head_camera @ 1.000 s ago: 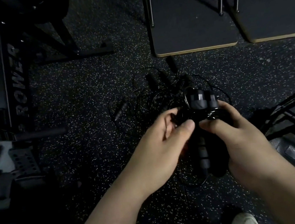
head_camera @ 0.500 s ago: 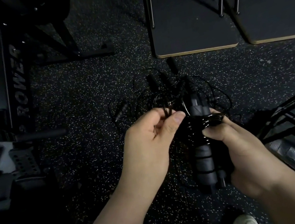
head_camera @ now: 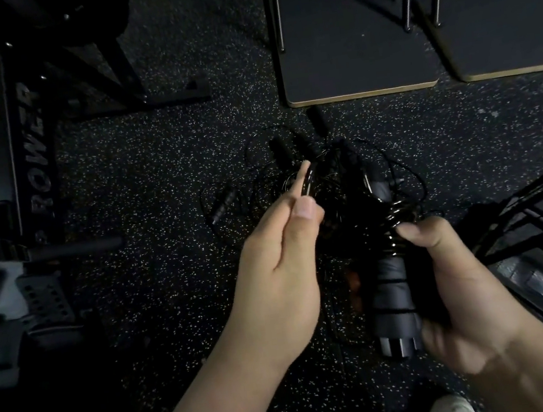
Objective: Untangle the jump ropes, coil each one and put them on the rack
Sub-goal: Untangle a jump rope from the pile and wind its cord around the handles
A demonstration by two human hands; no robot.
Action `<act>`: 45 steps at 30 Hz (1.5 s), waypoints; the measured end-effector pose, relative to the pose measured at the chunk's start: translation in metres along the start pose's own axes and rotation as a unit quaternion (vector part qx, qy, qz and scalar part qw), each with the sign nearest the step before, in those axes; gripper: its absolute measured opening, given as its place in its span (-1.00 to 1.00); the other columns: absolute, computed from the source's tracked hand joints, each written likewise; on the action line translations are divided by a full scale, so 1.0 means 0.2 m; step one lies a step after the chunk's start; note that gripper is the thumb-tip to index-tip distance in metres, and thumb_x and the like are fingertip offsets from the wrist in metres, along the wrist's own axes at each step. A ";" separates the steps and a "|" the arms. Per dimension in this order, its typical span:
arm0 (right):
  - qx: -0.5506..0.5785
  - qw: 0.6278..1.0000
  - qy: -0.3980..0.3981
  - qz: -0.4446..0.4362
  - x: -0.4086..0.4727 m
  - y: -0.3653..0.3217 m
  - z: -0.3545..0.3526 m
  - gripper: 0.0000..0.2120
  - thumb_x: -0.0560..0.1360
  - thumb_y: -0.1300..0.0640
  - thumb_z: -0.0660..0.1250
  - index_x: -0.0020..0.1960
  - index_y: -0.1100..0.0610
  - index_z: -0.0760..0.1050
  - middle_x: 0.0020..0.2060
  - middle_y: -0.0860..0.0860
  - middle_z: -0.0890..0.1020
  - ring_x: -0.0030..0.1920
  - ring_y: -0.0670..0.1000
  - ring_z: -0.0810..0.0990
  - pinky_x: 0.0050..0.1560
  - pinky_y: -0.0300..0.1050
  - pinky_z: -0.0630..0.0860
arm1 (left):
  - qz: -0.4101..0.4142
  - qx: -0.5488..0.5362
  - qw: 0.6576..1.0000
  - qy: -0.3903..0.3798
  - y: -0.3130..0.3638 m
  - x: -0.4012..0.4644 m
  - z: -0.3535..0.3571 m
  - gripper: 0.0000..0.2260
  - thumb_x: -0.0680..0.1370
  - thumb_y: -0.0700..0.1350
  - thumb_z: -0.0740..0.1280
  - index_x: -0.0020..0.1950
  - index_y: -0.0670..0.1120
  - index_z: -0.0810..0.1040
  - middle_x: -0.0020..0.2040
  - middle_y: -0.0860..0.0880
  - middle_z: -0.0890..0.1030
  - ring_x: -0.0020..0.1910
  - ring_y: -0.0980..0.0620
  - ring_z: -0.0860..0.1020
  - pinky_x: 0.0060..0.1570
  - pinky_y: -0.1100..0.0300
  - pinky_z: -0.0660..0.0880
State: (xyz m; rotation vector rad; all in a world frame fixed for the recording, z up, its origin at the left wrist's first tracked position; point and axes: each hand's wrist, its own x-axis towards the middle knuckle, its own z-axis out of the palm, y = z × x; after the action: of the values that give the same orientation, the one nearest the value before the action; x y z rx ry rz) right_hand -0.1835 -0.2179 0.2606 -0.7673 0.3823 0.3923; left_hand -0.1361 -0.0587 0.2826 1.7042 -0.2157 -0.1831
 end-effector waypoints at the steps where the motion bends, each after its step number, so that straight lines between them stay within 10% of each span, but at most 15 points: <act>1: 0.008 1.000 0.001 0.001 0.00 -0.01 0.01 -0.27 -0.11 -0.13 0.72 -0.01 0.17 0.71 -0.18 0.25 0.66 -0.31 0.15 0.67 -0.32 -0.01 0.66 | -0.003 -0.005 1.000 -0.004 0.00 0.00 -0.01 -0.40 0.59 0.17 0.09 0.22 -0.38 0.44 -0.10 -0.07 0.51 -0.15 0.04 0.44 0.05 0.17 0.45; 6: 0.035 0.999 -0.019 0.013 0.00 -0.03 0.03 -0.30 -0.07 -0.12 0.72 -0.01 0.17 0.68 -0.25 0.24 0.61 -0.36 0.16 0.63 -0.42 -0.09 0.60 | -0.003 0.011 1.000 0.003 0.01 0.00 -0.02 -0.65 0.57 0.10 0.22 0.27 0.08 0.64 0.17 0.24 0.66 0.17 0.39 0.57 0.19 0.50 0.43; 12: 0.028 0.999 -0.040 0.016 -0.01 -0.04 0.02 -0.31 -0.07 -0.14 0.72 -0.02 0.16 0.69 -0.28 0.24 0.62 -0.36 0.16 0.64 -0.41 -0.10 0.60 | -0.004 -0.006 1.000 -0.010 0.02 0.01 -0.02 -0.71 0.56 -0.02 0.36 0.26 0.20 0.62 0.00 0.50 0.60 0.15 0.63 0.42 0.11 0.67 0.29; 18: 0.029 0.999 -0.029 0.013 -0.01 -0.03 0.03 -0.30 -0.08 -0.13 0.72 -0.03 0.16 0.69 -0.28 0.25 0.62 -0.36 0.16 0.64 -0.39 -0.09 0.61 | 0.021 0.000 1.000 -0.015 0.01 0.00 -0.02 -0.70 0.52 -0.01 0.42 0.24 0.22 0.63 -0.20 -0.02 0.56 -0.22 0.09 0.54 0.01 0.50 0.44; 22: -0.016 1.000 -0.006 0.019 -0.01 -0.04 0.03 -0.30 -0.15 -0.16 0.71 -0.09 0.14 0.71 -0.27 0.26 0.64 -0.37 0.16 0.65 -0.41 -0.05 0.61 | 0.045 0.018 0.999 -0.003 0.00 0.01 -0.03 -0.71 0.52 -0.02 0.40 0.22 0.20 0.64 -0.31 0.18 0.47 -0.30 0.20 0.46 -0.08 0.39 0.51; 27: -0.118 0.993 0.000 -0.025 -0.02 -0.04 0.02 -0.21 -0.14 -0.18 0.69 0.04 0.07 0.70 -0.16 0.18 0.70 -0.27 0.11 0.69 -0.36 -0.02 0.60 | 0.036 0.002 0.999 0.028 -0.01 0.00 -0.01 -0.74 0.49 -0.01 0.44 0.15 0.23 0.67 -0.17 -0.06 0.63 -0.13 -0.15 0.62 0.02 -0.01 0.62; 33: -0.202 0.969 0.021 -0.144 0.10 -0.09 -0.04 -0.53 0.08 -0.22 0.71 -0.03 -0.24 0.73 -0.15 -0.13 0.76 -0.13 -0.19 0.73 -0.15 -0.34 0.61 | 0.049 -0.009 0.997 0.065 -0.02 -0.01 0.00 -0.76 0.48 -0.06 0.47 0.10 0.22 0.70 -0.15 0.04 0.68 -0.12 -0.02 0.66 -0.08 0.19 0.62; 38: -0.213 0.958 0.030 -0.190 0.06 -0.04 0.02 -0.65 0.27 0.18 0.39 -0.15 -0.25 0.73 -0.19 -0.14 0.76 -0.13 -0.23 0.72 -0.19 -0.43 0.56 | 0.045 -0.008 0.996 0.076 -0.02 0.00 0.01 -0.78 0.46 -0.05 0.47 0.08 0.18 0.70 -0.15 0.08 0.69 -0.12 0.04 0.67 -0.05 0.34 0.57; 45: -0.242 0.960 0.038 -0.134 0.01 -0.05 0.04 -0.61 0.38 0.11 0.43 0.15 -0.21 0.63 0.03 -0.01 0.74 0.04 -0.06 0.70 0.06 -0.08 0.56 | 0.041 0.058 0.992 0.102 -0.04 -0.01 0.02 -0.77 0.50 -0.16 0.51 0.09 0.12 0.71 -0.01 0.24 0.70 0.03 0.25 0.67 0.06 0.44 0.52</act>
State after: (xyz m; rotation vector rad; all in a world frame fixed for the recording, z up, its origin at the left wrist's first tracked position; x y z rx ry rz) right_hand -0.1764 -0.2185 0.2701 -1.2989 0.2481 0.1990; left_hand -0.1381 -0.0605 0.2737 1.8120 -0.1453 0.0656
